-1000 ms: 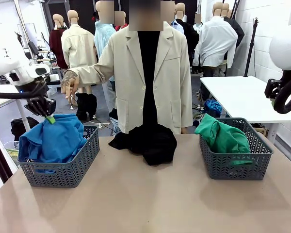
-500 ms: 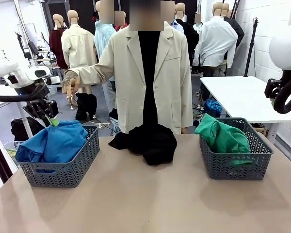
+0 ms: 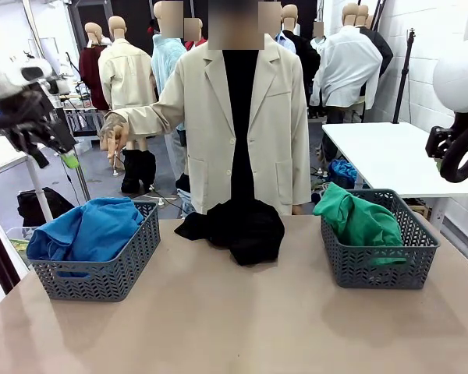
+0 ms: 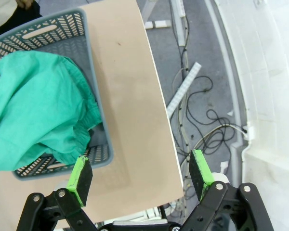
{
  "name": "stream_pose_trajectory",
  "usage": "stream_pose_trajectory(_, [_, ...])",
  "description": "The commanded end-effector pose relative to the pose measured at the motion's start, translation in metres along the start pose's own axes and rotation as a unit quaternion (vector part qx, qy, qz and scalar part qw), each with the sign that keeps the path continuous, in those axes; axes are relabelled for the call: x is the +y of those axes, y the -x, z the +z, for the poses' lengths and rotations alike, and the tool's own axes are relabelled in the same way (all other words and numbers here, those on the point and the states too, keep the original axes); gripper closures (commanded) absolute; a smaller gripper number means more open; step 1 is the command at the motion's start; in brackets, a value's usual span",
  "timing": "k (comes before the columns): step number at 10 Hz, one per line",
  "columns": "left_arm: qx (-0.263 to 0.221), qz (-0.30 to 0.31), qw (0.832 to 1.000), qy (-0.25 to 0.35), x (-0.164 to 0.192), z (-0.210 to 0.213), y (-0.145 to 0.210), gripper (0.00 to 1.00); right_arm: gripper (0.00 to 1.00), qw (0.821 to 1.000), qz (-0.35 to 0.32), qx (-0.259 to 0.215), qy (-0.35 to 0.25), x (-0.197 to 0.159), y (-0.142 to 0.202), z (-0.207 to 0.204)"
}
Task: Sort the tops and bottoms.
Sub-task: Sort the clothes according to human instructions, then lift clothes from the center of the table with your right hand.
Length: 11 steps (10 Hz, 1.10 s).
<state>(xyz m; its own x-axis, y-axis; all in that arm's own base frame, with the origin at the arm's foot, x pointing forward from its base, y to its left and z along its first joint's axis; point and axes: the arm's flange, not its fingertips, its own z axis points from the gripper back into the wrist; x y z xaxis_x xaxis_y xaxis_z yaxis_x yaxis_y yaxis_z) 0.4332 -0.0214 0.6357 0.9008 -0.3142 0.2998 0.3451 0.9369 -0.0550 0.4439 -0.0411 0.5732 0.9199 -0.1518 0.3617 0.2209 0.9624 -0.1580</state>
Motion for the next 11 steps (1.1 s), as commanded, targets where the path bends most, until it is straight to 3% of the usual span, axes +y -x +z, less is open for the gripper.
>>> stream_pose_trajectory(1, [-0.027, -0.015, 0.999, -0.034, -0.007, 0.026, 0.039, 0.00, 0.00, 1.000, 0.000, -0.005, -0.008, 0.000, -0.002, -0.001])
stream_pose_trajectory(2, [-0.054, -0.027, 0.998, -0.031, -0.012, 0.034, 0.053, 0.00, 0.00, 1.000, 0.000, -0.005, -0.008, 0.000, -0.002, -0.001])
stream_pose_trajectory(3, [-0.014, -0.006, 1.000, -0.016, -0.005, 0.024, 0.016, 0.00, 0.00, 1.000, 0.000, -0.005, -0.008, 0.000, -0.002, -0.001])
stream_pose_trajectory(9, [-0.006, -0.009, 1.000, -0.019, -0.004, 0.014, 0.018, 0.00, 0.00, 1.000, 0.000, -0.005, -0.008, 0.000, -0.002, -0.001])
stream_pose_trajectory(10, [-0.032, -0.035, 0.997, -0.053, 0.006, 0.031, 0.027, 0.00, 0.00, 1.000, 0.000, 0.000, 0.000, 0.000, 0.000, 0.000])
stream_pose_trajectory(11, [-0.054, -0.028, 0.994, -0.094, 0.017, 0.052, 0.041, 0.00, 0.00, 0.996, 0.076, -0.030, -0.023, 0.020, -0.006, 0.023])
